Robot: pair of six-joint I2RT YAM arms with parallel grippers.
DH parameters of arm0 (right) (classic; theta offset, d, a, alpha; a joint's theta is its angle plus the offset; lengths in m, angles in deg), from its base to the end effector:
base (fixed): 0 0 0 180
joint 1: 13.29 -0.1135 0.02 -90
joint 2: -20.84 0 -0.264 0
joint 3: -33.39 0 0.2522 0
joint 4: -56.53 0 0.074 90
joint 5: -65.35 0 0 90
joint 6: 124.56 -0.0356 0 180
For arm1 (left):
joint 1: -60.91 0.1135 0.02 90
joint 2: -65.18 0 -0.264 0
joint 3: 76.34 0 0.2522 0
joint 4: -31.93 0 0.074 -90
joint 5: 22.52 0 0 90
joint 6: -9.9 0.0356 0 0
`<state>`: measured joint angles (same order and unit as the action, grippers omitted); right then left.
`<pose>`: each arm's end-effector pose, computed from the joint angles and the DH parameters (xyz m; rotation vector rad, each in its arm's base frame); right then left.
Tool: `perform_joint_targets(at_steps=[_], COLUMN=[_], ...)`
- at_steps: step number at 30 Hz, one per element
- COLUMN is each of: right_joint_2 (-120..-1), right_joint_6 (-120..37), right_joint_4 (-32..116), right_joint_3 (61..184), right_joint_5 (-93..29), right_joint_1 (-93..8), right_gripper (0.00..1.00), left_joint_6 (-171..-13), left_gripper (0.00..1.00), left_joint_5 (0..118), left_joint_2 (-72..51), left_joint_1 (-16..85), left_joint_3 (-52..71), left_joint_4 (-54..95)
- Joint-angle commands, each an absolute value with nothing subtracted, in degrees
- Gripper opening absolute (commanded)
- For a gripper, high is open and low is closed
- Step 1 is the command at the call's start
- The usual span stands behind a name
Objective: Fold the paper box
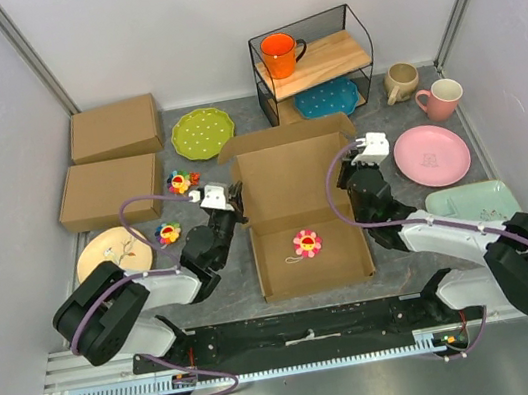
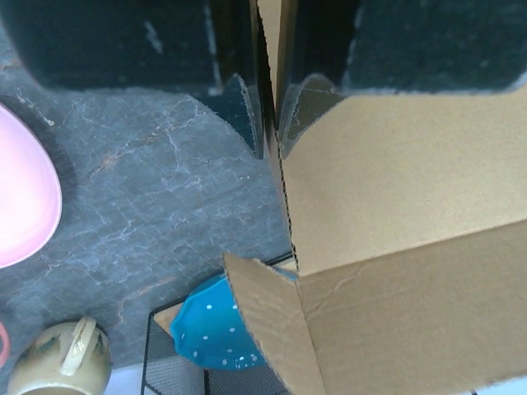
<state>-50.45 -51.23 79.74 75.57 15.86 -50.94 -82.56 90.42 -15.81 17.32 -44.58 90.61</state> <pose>0.2170 0.1382 0.2305 0.2274 1.6349 0.1306 0.1897 -0.1614 0.2008 0.1767 1.4190 -0.3822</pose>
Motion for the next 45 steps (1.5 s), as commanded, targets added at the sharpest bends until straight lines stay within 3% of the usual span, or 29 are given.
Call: perform_joint_targets(at_steps=[1, 8, 11, 17, 30, 33, 37, 45], right_joint_2=[-48.2, -48.0, -48.0, -50.8, -50.4, -50.1, -50.8, -49.9], right_joint_6=[-51.4, -50.0, -51.5, -52.5, -51.3, -50.8, -50.8, -51.2], right_joint_4=[74.8, 48.2, 40.5, 26.5, 16.1, 16.1, 16.8, 17.3], right_joint_3=[79.6, 91.3, 95.1, 104.2, 106.1, 105.2, 104.3, 103.0], right_joint_5=[17.4, 12.4, 6.5, -2.1, -12.4, -12.7, -13.6, -14.5], right_joint_1=[-51.9, -49.4, -45.8, -41.8, -39.7, -39.6, -39.6, -39.6], right_gripper=[0.21, 0.59, 0.67, 0.71, 0.69, 0.62, 0.45, 0.26], left_joint_6=[-73.9, -69.9, -69.4, -68.9, -67.4, -67.5, -67.6, -67.9], left_gripper=[0.02, 0.02, 0.02, 0.02, 0.02, 0.02, 0.02, 0.02], left_joint_5=[93.8, 92.6, 92.0, 92.3, 92.8, 93.2, 93.7, 95.5], left_joint_2=[-15.6, -14.4, -14.5, -15.7, -16.1, -16.3, -16.3, -16.3], left_joint_1=[15.6, 15.6, 15.6, 15.6, 15.6, 15.6, 15.6, 15.6], left_joint_3=[-43.9, -44.7, -44.8, -45.4, -45.2, -45.2, -45.4, -45.4], left_joint_4=[105.8, 106.0, 106.1, 107.6, 107.9, 107.9, 108.0, 108.0])
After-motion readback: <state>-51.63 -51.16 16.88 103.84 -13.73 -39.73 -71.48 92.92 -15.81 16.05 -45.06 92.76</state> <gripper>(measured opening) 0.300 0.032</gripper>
